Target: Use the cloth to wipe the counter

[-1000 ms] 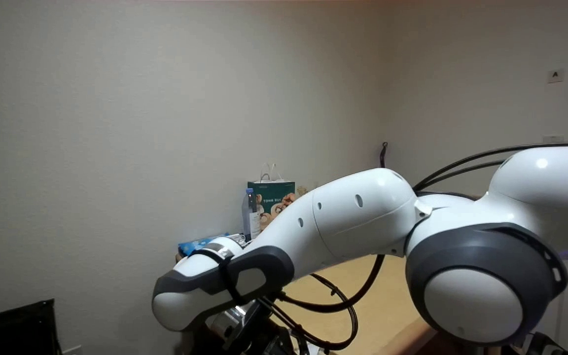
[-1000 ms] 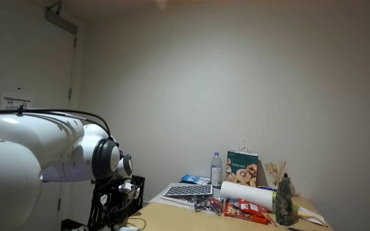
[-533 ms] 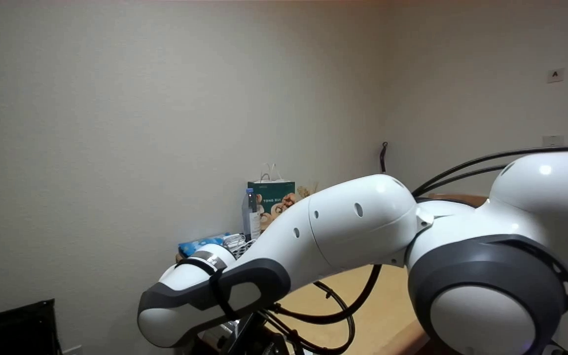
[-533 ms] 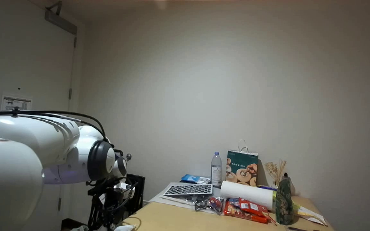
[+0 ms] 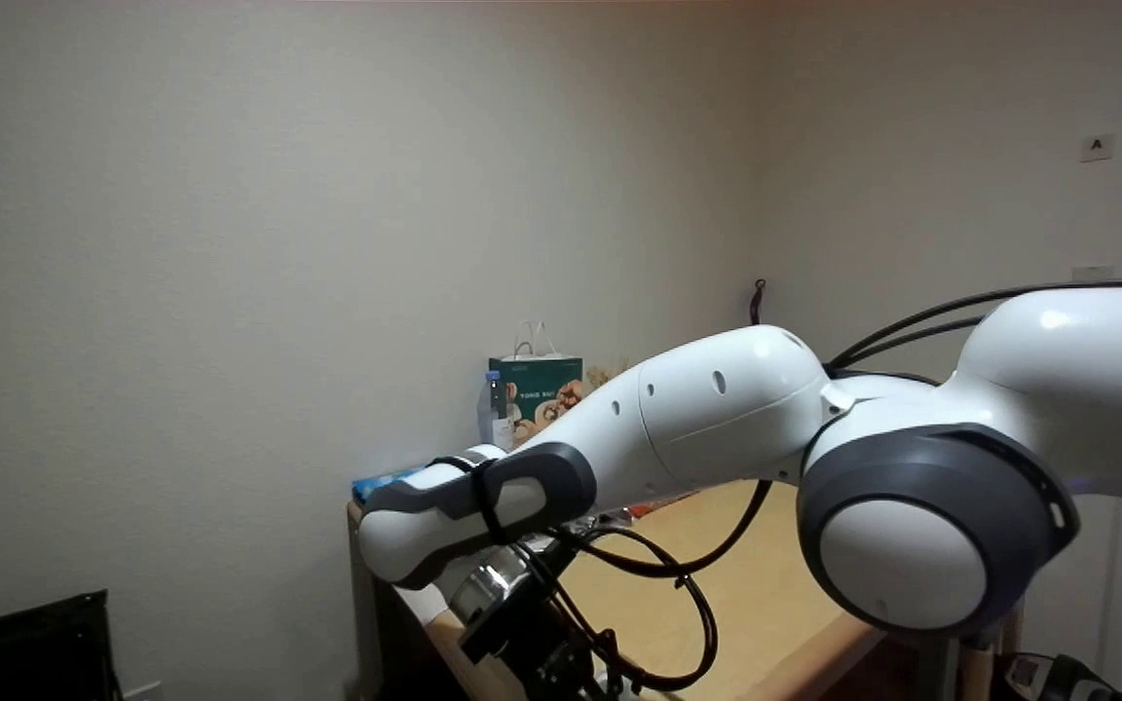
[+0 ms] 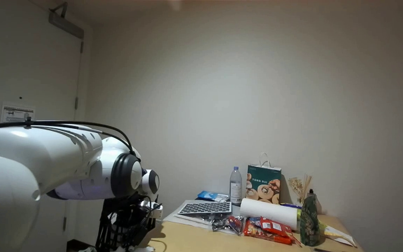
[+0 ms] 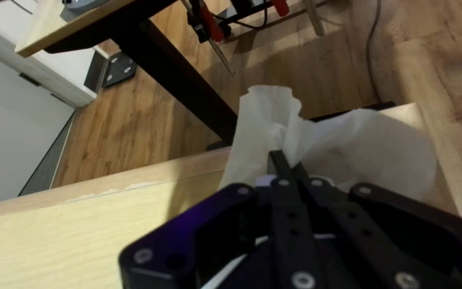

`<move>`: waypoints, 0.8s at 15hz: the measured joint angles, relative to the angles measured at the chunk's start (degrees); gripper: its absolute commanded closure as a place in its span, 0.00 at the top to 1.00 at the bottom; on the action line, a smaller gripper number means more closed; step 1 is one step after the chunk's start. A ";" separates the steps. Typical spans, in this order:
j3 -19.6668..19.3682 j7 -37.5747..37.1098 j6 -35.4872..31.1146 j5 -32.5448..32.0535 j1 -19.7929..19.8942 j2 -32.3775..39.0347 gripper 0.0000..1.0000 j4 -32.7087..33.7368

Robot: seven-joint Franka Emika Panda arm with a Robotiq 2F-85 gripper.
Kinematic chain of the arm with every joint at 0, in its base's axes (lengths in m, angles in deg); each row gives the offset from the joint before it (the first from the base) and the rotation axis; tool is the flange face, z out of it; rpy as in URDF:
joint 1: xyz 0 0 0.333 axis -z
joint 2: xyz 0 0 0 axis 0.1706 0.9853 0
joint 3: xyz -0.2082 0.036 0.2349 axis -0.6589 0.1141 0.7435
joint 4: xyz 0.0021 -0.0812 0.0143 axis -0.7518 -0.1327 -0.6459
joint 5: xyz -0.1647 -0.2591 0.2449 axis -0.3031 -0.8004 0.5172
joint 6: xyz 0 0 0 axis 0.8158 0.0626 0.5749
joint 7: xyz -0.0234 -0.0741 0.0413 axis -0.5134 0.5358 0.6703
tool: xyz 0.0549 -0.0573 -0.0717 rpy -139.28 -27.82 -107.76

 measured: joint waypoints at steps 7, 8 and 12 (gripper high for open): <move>0.35 -3.66 -2.29 8.37 7.71 -1.95 0.01 -3.83; 0.35 -3.73 -2.35 8.38 7.71 -2.01 0.00 -3.94; 0.06 -4.06 -2.35 8.54 7.86 -2.06 0.00 -3.88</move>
